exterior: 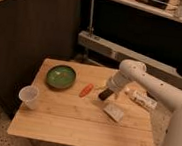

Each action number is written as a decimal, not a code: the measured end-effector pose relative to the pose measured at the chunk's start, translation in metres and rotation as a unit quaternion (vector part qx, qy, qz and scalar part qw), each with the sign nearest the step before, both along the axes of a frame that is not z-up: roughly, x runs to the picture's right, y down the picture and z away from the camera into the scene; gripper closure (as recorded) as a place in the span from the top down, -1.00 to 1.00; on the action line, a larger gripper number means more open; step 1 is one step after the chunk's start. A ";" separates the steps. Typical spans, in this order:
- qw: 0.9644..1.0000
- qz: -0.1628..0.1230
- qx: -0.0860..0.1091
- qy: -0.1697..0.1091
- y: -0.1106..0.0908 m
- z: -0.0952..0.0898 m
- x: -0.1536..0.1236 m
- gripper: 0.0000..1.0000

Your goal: Place the white sponge in the ceramic cup

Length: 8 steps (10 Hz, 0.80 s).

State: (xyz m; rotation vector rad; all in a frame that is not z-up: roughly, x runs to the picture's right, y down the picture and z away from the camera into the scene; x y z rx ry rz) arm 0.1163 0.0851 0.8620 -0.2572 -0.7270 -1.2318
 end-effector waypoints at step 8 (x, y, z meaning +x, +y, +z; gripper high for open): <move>1.000 0.001 -0.007 0.000 0.019 0.004 0.011 0.60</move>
